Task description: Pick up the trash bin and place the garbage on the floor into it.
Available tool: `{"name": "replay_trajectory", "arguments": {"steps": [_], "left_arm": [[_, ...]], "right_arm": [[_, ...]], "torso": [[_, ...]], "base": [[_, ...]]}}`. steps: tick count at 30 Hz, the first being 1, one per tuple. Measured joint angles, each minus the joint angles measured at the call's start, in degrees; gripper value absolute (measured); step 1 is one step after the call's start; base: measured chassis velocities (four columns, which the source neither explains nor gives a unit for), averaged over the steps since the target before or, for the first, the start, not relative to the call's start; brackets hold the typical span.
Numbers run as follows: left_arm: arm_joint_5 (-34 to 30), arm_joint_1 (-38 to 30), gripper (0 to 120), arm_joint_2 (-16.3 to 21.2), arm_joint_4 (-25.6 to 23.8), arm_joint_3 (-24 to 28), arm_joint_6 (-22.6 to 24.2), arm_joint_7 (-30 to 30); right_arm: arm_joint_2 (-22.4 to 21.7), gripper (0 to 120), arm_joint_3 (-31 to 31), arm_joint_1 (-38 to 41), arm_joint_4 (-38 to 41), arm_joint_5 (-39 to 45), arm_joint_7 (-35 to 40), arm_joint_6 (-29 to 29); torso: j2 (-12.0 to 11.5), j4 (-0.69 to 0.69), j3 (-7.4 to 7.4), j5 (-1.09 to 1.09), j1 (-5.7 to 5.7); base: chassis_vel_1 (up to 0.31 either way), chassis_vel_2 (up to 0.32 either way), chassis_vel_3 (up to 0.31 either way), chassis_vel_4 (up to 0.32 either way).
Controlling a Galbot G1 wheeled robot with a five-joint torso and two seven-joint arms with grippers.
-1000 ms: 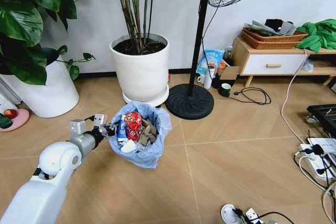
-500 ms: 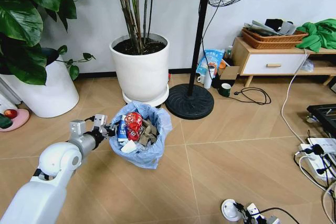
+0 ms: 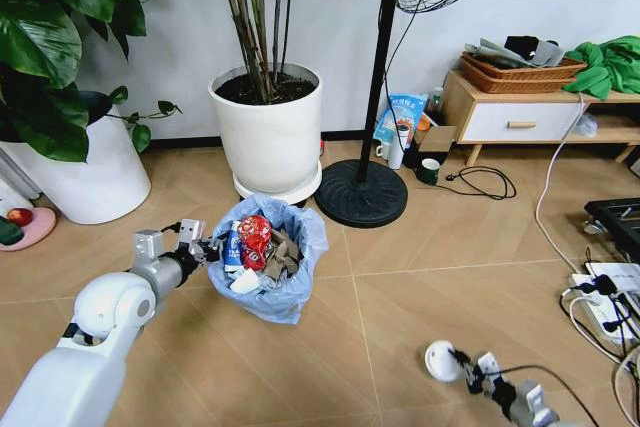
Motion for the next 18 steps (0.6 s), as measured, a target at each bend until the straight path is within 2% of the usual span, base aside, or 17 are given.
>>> {"name": "replay_trajectory", "arguments": {"steps": [10,18], "left_arm": [[0.0,0.3,0,0.6,0.4,0.2,0.1,0.0],[0.1,0.8,0,0.9,0.3,0.4,0.2,-0.1]], "right_arm": [[-3.8,0,-1.0,5.8,6.8,9.4,2.9,-4.6],[-11.6,0,-7.8,15.2,16.4,17.8,5.0,-10.0]], "torso": [[0.0,0.01,0.0,0.02,0.0],[0.0,-0.01,0.0,0.0,0.0]], "base": [[0.0,0.0,0.0,0.0],[0.0,0.0,0.0,0.0]]}}
